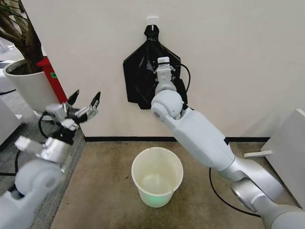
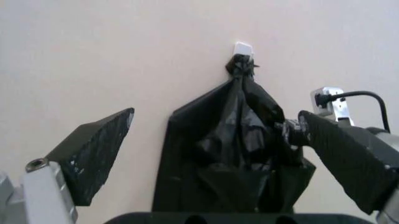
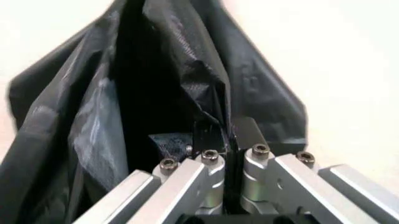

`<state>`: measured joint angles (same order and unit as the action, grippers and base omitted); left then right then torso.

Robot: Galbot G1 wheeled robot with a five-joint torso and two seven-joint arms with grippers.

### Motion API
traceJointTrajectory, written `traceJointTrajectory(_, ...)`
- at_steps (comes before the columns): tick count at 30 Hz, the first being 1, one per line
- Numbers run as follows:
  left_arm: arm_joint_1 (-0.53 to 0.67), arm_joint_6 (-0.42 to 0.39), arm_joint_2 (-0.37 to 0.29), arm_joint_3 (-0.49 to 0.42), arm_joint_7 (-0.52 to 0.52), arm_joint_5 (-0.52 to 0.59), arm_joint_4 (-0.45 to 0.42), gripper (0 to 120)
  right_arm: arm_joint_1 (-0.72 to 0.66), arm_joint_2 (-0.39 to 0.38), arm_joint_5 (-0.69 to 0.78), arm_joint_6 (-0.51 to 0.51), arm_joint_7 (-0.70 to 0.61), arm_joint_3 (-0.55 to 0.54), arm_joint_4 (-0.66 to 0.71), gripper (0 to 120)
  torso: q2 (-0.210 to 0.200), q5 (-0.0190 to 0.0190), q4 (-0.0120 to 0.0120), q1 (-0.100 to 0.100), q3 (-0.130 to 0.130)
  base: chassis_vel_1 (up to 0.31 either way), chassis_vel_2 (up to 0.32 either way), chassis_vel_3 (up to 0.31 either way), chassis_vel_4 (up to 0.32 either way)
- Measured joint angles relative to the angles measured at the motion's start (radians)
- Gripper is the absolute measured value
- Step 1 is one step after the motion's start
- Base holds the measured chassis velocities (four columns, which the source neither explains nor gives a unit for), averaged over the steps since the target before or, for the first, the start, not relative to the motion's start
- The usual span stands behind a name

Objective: Place the garbage bag over the trash bin.

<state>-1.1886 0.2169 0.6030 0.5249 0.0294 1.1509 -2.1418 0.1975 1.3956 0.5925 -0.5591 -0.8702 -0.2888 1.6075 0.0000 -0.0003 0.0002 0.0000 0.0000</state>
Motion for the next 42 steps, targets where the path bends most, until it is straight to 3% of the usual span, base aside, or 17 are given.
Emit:
traceJointTrajectory(1, 0.0, 0.0, 0.0, 0.0, 0.0, 0.0, 0.0, 99, 0.0, 0.0, 0.0, 0.0, 0.0, 0.0, 0.0, 0, 0.0, 0.0, 0.0, 0.0, 0.0, 0.0, 0.0, 0.0, 0.0)
traceJointTrajectory(5, 0.184, -0.006, -0.105, -0.113, 0.003, 0.108, 0.075, 99, -0.008, 0.016, -0.003, -0.002, -0.005, -0.014, -0.009, 0, 0.0, 0.0004, -0.0005, 0.0, 0.0, 0.0, 0.0, 0.0, 0.0)
traceJointTrajectory(10, 0.37, -0.015, -0.126, -0.254, -0.016, 0.161, 0.151, 99, -0.008, 0.014, -0.004, -0.006, -0.006, -0.023, -0.004, 0, 0.0, 0.0, 0.0002, 0.0, 0.0, 0.0, 0.0, 0.0, 0.0)
traceJointTrajectory(15, 0.645, -0.027, -0.066, -0.503, -0.027, 0.217, 0.246, 98, -0.01, 0.005, -0.004, -0.007, -0.006, -0.029, -0.006, 0, 0.0, 0.0001, -0.0007, 0.0, 0.0, 0.0, 0.0, 0.0, 0.0)
traceJointTrajectory(17, 0.684, -0.027, -0.05, -0.535, -0.025, 0.221, 0.265, 98, -0.011, 0.005, -0.004, -0.007, -0.005, -0.031, -0.007, 0, 0.0, 0.0002, -0.0008, 0.0, 0.0, 0.0, 0.0, 0.0, 0.0)
traceJointTrajectory(19, 0.809, -0.027, 0.028, -0.619, -0.017, 0.23, 0.337, 97, -0.019, 0.006, -0.004, -0.008, -0.005, -0.033, -0.013, 0, 0.0, 0.0005, -0.0006, 0.0, 0.0, 0.0, 0.0, 0.0, 0.0)
traceJointTrajectory(21, 0.858, -0.031, 0.071, -0.653, -0.016, 0.23, 0.375, 97, -0.022, 0.006, -0.004, -0.009, -0.006, -0.034, -0.016, 0, 0.0, 0.0005, -0.0005, 0.0, 0.0, 0.0, 0.0, 0.0, 0.0)
traceJointTrajectory(29, 0.948, -0.055, 0.192, -0.723, 0.009, 0.24, 0.484, 98, -0.014, -0.009, -0.004, -0.005, -0.001, -0.025, -0.018, 0, 0.0, 0.0005, -0.0003, 0.0, 0.0, 0.0, 0.0, 0.0, 0.0)
traceJointTrajectory(42, 1.009, -0.089, 0.264, -0.834, 0.055, 0.223, 0.539, 95, -0.003, -0.008, -0.016, 0.007, 0.013, -0.015, -0.018, 0, 0.0, 0.0004, -0.0003, 0.0, 0.0, 0.0, 0.0, 0.0, 0.0)
